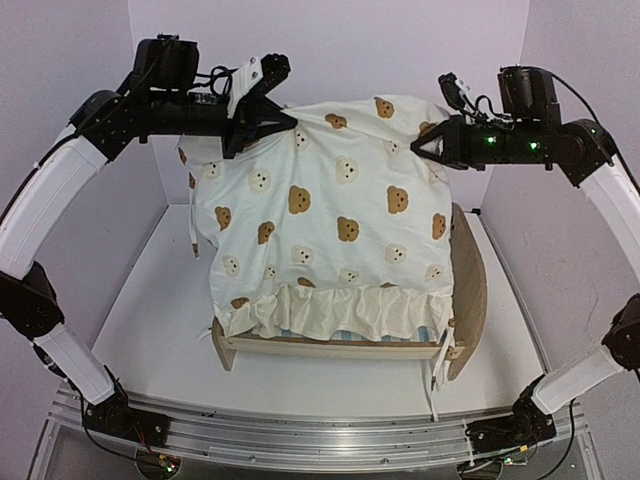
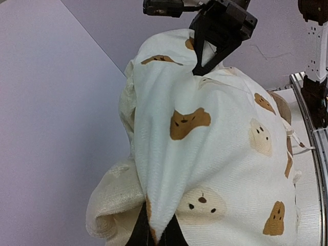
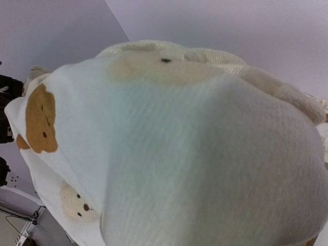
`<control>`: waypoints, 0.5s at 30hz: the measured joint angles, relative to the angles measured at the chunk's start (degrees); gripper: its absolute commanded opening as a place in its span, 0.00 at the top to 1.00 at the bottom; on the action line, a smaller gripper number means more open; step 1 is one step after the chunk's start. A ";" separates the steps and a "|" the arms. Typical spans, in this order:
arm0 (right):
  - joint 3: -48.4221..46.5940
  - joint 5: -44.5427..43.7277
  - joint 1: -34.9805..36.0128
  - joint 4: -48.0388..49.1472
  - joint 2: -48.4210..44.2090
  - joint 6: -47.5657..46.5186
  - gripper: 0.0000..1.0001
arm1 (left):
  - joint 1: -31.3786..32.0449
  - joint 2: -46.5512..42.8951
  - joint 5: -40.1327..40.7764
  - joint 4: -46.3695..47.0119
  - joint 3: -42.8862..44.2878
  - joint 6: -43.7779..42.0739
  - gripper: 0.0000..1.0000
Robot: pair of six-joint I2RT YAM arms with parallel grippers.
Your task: Set up the pet bed
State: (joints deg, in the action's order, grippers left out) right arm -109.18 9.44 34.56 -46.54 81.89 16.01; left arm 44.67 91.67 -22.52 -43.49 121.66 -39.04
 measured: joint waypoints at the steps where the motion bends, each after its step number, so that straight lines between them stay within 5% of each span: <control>1: 0.06 -0.79 -0.05 -1.04 0.54 0.01 1.00 | -0.07 -0.20 0.52 1.15 -2.30 -0.28 1.00; 7: -2.74 -4.68 -1.02 -3.94 9.75 -0.74 0.98 | -3.24 2.72 2.21 7.09 -11.25 -1.96 0.90; 11: -5.55 -8.81 -1.97 -4.02 19.06 -0.91 0.53 | -7.52 8.82 4.62 13.67 -11.80 -2.19 0.45; 13: -5.69 -11.09 -2.35 -4.52 22.13 -0.61 0.45 | -9.27 11.37 7.19 17.10 -12.31 -2.56 0.23; 15: -5.70 -12.83 -2.44 -5.45 23.69 -0.40 0.43 | -10.21 12.87 9.27 19.49 -12.88 -2.65 0.12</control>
State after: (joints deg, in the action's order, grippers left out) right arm -114.88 -3.39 32.12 -51.99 105.58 15.61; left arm 34.46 104.54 -13.25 -24.00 108.78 -41.69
